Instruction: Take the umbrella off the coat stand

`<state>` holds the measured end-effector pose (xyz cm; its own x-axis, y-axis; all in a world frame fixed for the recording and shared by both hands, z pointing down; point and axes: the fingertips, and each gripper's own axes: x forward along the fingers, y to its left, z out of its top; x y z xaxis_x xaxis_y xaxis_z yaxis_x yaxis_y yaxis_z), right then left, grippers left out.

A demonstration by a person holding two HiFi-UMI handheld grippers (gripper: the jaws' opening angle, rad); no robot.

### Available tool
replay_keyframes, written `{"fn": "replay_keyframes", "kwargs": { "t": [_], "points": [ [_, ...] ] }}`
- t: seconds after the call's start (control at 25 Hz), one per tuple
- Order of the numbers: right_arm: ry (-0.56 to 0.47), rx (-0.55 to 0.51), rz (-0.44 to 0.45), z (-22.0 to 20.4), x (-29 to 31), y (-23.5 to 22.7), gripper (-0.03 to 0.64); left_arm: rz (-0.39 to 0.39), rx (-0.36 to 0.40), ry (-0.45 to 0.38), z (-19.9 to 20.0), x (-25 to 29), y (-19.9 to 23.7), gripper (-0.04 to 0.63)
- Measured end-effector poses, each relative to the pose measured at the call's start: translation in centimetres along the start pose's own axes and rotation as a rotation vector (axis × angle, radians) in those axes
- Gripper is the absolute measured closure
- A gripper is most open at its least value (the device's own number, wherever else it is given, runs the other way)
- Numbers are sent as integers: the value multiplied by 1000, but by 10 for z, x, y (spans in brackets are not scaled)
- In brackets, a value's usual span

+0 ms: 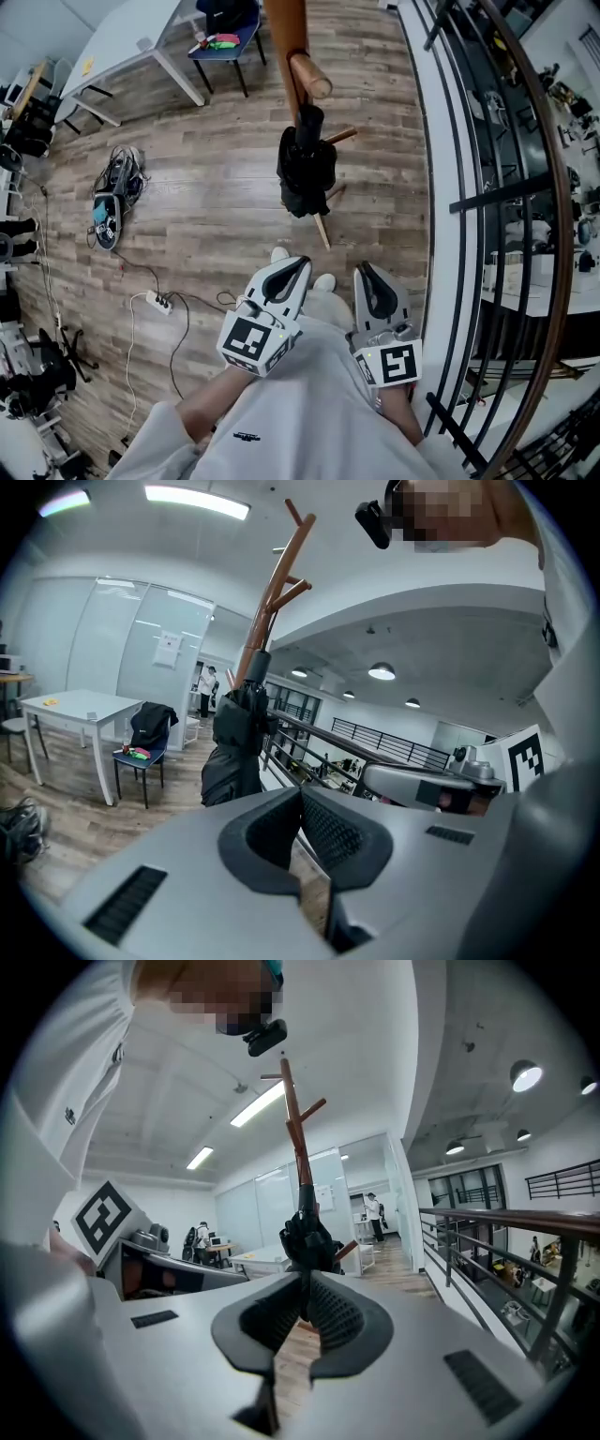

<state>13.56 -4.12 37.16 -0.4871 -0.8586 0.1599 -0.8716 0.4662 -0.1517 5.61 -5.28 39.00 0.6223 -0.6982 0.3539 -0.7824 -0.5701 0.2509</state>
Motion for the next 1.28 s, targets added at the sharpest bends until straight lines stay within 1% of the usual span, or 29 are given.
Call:
{"fn": "replay_keyframes", "kwargs": {
  "t": [0.16, 0.24, 0.48, 0.64, 0.88, 0.92, 0.96, 1.0, 1.12, 1.28],
  "points": [
    [9, 19, 7, -6, 2, -5, 580, 13, -11, -14, 0, 11, 4, 575],
    [11, 25, 14, -9, 6, -7, 580, 29, -11, -7, -3, 14, 9, 575],
    [1, 38, 41, -19, 32, -16, 580, 68, -25, -11, -12, 26, 28, 575],
    [-10, 45, 71, -20, 49, -22, 580, 94, -28, -33, -11, 36, 35, 575],
    [-17, 45, 122, -21, 73, -24, 575, 123, -21, -13, -15, 40, 51, 575],
    [-17, 45, 137, -20, 77, -22, 561, 130, -28, -24, -13, 40, 54, 575],
    [-19, 49, 151, -19, 82, -20, 501, 137, -37, -39, -10, 42, 56, 575],
    [-25, 58, 159, -17, 86, -20, 460, 143, -41, -47, -9, 43, 57, 575],
    [-28, 47, 174, -16, 96, -20, 451, 144, -24, -26, -14, 44, 62, 575],
    [-25, 50, 179, -17, 114, -15, 405, 164, -27, -34, -14, 42, 74, 575]
  ]
}}
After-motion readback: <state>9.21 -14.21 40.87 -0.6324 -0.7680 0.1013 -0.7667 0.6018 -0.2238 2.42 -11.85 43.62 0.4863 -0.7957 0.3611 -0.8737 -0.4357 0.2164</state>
